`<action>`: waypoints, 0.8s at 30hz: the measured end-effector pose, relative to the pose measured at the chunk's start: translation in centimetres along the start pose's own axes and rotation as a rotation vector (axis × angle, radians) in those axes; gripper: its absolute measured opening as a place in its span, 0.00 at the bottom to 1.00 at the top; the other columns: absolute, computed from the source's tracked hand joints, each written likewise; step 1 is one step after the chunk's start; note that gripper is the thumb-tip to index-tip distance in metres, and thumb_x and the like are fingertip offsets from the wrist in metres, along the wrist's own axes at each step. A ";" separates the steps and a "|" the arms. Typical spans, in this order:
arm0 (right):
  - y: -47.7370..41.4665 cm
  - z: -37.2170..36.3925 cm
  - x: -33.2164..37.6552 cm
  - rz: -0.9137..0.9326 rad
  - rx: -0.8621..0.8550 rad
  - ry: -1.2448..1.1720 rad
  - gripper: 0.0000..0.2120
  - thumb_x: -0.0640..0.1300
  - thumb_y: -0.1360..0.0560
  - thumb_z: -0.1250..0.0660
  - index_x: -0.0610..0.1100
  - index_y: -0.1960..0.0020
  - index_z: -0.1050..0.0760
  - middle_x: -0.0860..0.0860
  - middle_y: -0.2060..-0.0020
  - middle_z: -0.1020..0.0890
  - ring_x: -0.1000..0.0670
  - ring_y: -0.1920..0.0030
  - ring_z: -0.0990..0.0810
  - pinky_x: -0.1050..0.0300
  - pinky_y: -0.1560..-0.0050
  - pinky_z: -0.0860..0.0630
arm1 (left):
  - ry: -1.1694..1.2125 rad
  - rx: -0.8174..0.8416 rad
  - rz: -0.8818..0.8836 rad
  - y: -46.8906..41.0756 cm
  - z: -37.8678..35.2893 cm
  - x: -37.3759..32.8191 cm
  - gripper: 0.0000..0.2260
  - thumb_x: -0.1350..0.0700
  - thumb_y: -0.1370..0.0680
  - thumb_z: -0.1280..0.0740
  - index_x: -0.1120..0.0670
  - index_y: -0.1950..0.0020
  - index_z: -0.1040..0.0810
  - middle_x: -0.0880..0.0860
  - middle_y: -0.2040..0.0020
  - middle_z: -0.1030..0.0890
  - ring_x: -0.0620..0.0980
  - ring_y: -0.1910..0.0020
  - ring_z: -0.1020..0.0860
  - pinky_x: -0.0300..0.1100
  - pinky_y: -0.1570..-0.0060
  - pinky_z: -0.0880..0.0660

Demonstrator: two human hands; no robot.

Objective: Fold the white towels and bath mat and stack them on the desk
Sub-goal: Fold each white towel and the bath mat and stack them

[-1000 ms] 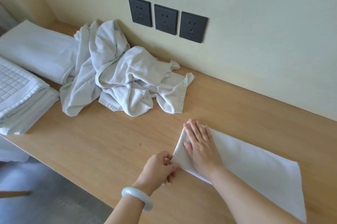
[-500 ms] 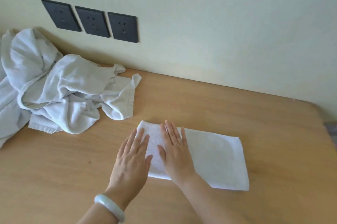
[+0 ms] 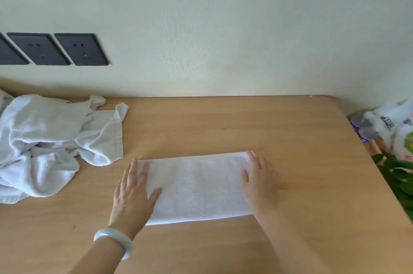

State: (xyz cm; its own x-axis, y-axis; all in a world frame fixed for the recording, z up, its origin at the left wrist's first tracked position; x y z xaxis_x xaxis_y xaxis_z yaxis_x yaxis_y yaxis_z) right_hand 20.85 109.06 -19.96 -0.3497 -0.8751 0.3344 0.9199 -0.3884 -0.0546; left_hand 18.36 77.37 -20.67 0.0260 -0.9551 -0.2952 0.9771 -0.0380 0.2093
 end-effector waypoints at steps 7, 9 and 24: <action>-0.7 1.6 -2.9 -0.510 0.439 -0.252 0.22 0.50 0.27 0.31 0.41 0.40 0.34 0.48 0.47 0.26 0.48 0.52 0.26 0.54 0.55 0.28 | 0.504 0.129 0.536 -0.6 2.6 1.4 0.21 0.51 0.25 0.29 0.58 0.43 0.36 0.56 0.45 0.31 0.60 0.42 0.31 0.51 0.47 0.30; -1.1 1.4 -3.0 -0.614 0.554 -0.538 0.24 0.52 0.28 0.30 0.40 0.41 0.35 0.49 0.47 0.25 0.47 0.49 0.24 0.51 0.49 0.26 | 0.597 0.166 0.592 -0.8 2.6 1.4 0.21 0.49 0.26 0.28 0.60 0.44 0.33 0.56 0.49 0.25 0.57 0.52 0.25 0.48 0.56 0.29; -0.4 5.0 6.3 -0.147 0.389 -0.425 0.10 0.46 0.21 0.42 0.45 0.58 0.38 0.51 0.67 0.33 0.50 0.68 0.35 0.55 0.68 0.41 | 0.643 -0.011 0.388 1.5 8.1 5.2 0.06 0.55 0.20 0.38 0.52 0.51 0.22 0.52 0.57 0.19 0.53 0.56 0.23 0.45 0.61 0.31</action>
State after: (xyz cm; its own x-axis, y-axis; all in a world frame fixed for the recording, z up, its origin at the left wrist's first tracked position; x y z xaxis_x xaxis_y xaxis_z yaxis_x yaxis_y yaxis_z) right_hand 19.21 105.17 -13.09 -0.4508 -0.5965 0.6641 0.8926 -0.2924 0.3432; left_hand 18.24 69.97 -14.34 0.4836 -0.5390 -0.6897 0.8748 0.2722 0.4008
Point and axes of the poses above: each hand's wrist, its own y-axis away from the middle knuckle, its own z-axis out of the back of the hand, x = y × z, the point moved 4 cm from there along -y, towards the middle knuckle
